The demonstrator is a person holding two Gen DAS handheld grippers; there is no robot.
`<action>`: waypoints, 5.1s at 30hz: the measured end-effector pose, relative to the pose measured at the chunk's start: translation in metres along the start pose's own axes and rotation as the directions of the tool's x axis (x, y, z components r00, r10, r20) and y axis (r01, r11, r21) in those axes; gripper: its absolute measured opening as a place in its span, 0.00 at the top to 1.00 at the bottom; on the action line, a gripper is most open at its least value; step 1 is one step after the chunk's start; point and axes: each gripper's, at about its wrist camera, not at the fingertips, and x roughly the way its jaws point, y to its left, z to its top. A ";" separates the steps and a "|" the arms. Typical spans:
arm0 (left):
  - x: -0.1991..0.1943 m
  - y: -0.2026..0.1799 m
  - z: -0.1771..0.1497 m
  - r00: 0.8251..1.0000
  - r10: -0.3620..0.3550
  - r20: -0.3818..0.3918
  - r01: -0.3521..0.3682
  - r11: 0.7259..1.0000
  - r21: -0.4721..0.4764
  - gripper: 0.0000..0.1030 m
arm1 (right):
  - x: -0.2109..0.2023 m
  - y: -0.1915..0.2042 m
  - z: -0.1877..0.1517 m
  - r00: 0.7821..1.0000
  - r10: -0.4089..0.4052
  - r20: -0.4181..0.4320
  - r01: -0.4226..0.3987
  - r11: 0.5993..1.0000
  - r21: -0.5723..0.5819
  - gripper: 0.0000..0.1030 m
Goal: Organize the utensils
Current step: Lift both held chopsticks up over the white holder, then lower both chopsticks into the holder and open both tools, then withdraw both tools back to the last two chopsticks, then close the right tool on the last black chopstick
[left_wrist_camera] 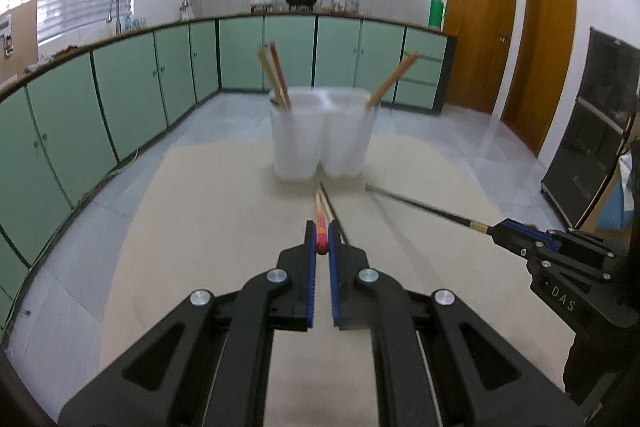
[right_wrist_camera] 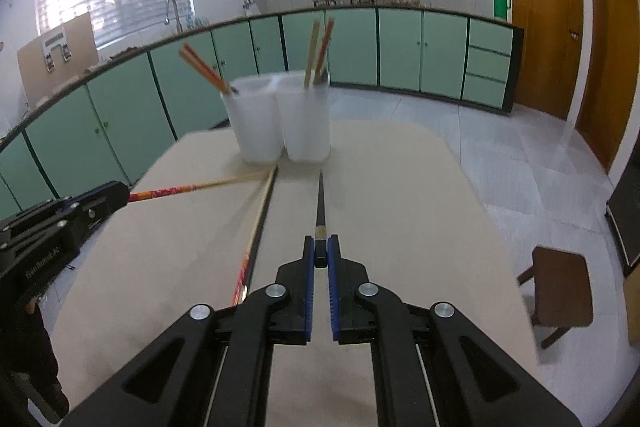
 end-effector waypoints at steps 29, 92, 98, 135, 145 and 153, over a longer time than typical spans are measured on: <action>-0.035 -0.016 0.142 0.962 -0.133 0.238 0.118 0.990 0.076 0.95 | -0.049 0.005 0.188 0.959 0.180 0.217 -0.160 0.982 -0.104 0.94; 0.016 0.015 0.003 0.996 0.033 0.081 -0.034 0.999 0.004 0.30 | 0.008 -0.023 0.036 0.989 -0.054 0.139 0.049 0.998 0.041 0.09; 0.027 0.022 -0.047 0.999 0.046 -0.004 -0.046 0.999 -0.019 0.26 | 0.019 -0.017 -0.006 0.996 -0.063 0.068 0.058 0.996 0.075 0.07; 0.041 0.048 -0.083 0.982 0.095 -0.160 -0.106 0.992 -0.061 0.20 | 0.076 0.055 -0.077 0.970 0.041 -0.241 -0.059 0.996 -0.067 0.53; 0.044 0.048 -0.082 0.981 0.095 -0.170 -0.107 0.992 -0.065 0.20 | 0.074 0.042 -0.073 0.970 0.053 -0.235 -0.057 0.998 -0.014 0.56; 0.044 0.049 -0.083 0.981 0.097 -0.168 -0.110 0.992 -0.068 0.20 | 0.082 0.055 -0.073 0.970 0.060 -0.235 -0.070 0.997 -0.034 0.73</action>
